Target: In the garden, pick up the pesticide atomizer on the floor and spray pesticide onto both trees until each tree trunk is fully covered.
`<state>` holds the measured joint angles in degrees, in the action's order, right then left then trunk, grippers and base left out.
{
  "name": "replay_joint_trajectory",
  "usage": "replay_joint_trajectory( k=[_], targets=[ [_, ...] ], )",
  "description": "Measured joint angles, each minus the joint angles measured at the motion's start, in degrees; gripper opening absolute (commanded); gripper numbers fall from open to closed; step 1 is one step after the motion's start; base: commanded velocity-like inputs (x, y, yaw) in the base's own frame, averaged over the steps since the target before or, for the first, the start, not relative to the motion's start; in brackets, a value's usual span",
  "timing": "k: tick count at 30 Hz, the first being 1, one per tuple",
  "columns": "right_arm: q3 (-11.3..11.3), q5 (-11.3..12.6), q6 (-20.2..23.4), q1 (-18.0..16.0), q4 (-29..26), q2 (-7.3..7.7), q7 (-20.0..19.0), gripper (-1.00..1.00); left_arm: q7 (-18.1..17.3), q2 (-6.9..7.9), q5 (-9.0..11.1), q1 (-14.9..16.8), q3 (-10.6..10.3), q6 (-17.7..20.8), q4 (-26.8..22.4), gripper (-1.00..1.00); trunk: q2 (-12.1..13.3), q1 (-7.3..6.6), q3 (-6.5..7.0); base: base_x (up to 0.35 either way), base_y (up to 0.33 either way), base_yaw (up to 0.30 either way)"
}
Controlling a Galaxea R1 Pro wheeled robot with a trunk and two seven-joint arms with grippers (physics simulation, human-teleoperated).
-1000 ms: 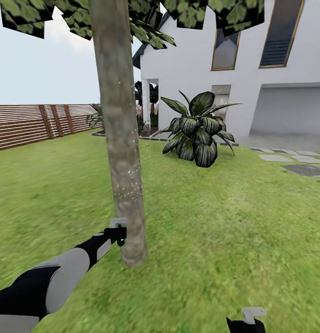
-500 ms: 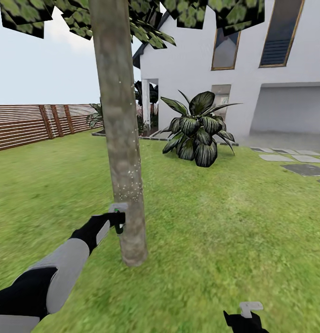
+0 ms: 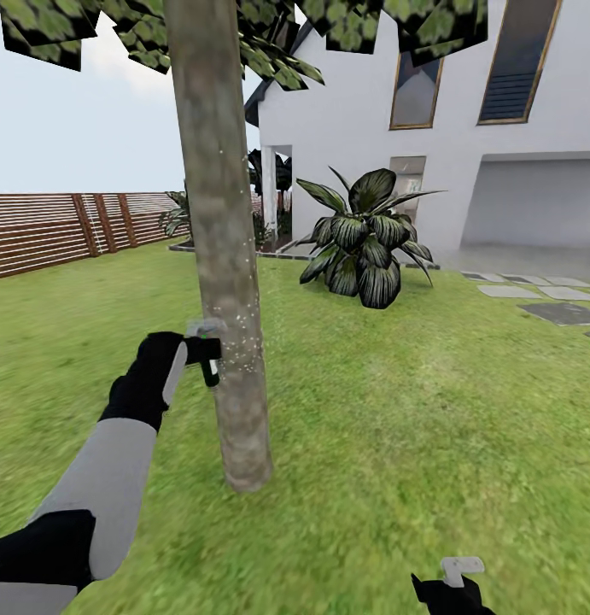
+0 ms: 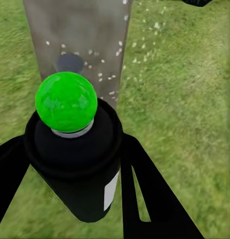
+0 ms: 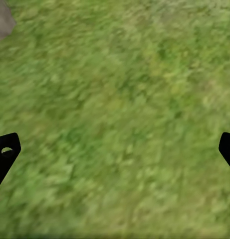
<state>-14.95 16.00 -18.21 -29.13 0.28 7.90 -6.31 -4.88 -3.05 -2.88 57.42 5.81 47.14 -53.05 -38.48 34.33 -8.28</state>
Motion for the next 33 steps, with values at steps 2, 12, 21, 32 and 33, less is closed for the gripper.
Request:
replay_joint_trajectory(
  k=[2, 12, 21, 32, 33],
  targets=[
    [0.0, 0.0, 0.0, 0.0, 0.0, -0.13, 0.0, 1.0, 0.0, -0.05, 0.0, 0.2, 0.0, 2.7, -1.3, -1.0, 0.0, 0.0, 0.0, 0.0, 0.0, 0.0],
    [0.0, 0.0, 0.0, 0.0, 0.0, -0.35, 0.0, 1.0, 0.0, -0.3, 0.0, 13.4, 0.0, 8.6, 0.1, -1.0, 0.0, 0.0, 0.01, 0.0, 0.0, 0.0],
    [0.0, 0.0, 0.0, 0.0, 0.0, -0.35, 0.0, 1.0, -0.1, -0.57, -0.1, 28.3, -0.1, 9.1, 11.4, -1.0, 0.0, 0.0, 0.01, 0.0, 0.0, 0.0],
    [0.0, 0.0, 0.0, 0.0, 0.0, -0.35, 0.0, 1.0, -0.1, -0.6, -0.2, 38.8, -0.1, 9.2, 16.0, -1.0, 0.0, 0.0, 0.0, 0.0, 0.0, 0.0],
    [0.0, 0.0, 0.0, 0.0, 0.0, -0.35, 0.0, 1.0, -0.1, -0.6, -0.1, 39.5, -0.1, 9.2, 16.1, -1.0, 0.0, 0.0, 0.0, 0.0, 0.0, 0.0]
  ],
)
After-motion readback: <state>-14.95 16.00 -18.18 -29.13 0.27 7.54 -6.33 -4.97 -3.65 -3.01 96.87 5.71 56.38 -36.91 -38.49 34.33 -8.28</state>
